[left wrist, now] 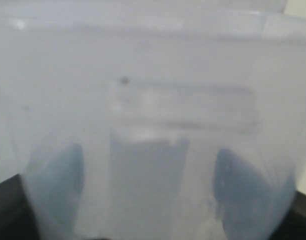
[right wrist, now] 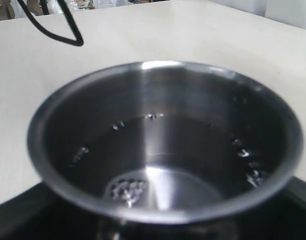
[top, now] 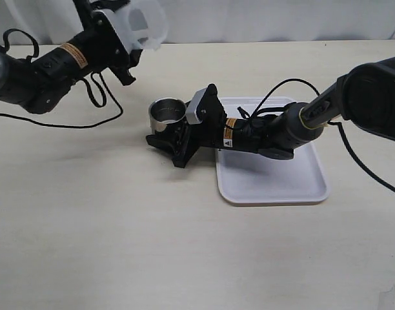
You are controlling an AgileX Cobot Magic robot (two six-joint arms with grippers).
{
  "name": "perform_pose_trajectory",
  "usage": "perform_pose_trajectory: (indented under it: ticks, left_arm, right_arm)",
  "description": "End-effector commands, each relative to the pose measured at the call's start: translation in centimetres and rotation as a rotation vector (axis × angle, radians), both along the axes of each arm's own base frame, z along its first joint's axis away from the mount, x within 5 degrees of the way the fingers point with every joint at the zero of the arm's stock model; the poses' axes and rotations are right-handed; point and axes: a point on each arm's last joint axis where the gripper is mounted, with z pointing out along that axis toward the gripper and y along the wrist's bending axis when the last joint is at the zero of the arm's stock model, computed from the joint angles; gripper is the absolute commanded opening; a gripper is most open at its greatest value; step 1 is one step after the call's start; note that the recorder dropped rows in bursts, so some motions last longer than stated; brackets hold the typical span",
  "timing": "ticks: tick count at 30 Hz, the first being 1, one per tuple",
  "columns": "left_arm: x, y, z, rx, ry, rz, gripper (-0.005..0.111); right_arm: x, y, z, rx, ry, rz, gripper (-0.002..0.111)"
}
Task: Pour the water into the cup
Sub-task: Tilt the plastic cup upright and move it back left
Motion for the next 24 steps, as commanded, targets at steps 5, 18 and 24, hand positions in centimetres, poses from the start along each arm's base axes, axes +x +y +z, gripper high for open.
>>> perform_pose_trajectory:
  ticks: [5,18,24]
  left_arm:
    - [0.9,1.8,-0.2,-0.360,0.271,0.217,0.000]
    - [2.1,8.5,-0.5,-0.912,0.475,0.382,0.000]
    - [2.3,10.9,-0.5,-0.951,0.451,0.424,0.000]
  right_arm:
    - [0.1,-0.2,-0.2,-0.032,0.005,-0.011,0.014]
    - [0.1,-0.2,-0.2,-0.032,0.005,-0.011,0.014]
    - [0.1,-0.2,-0.2,-0.032,0.005,-0.011,0.014]
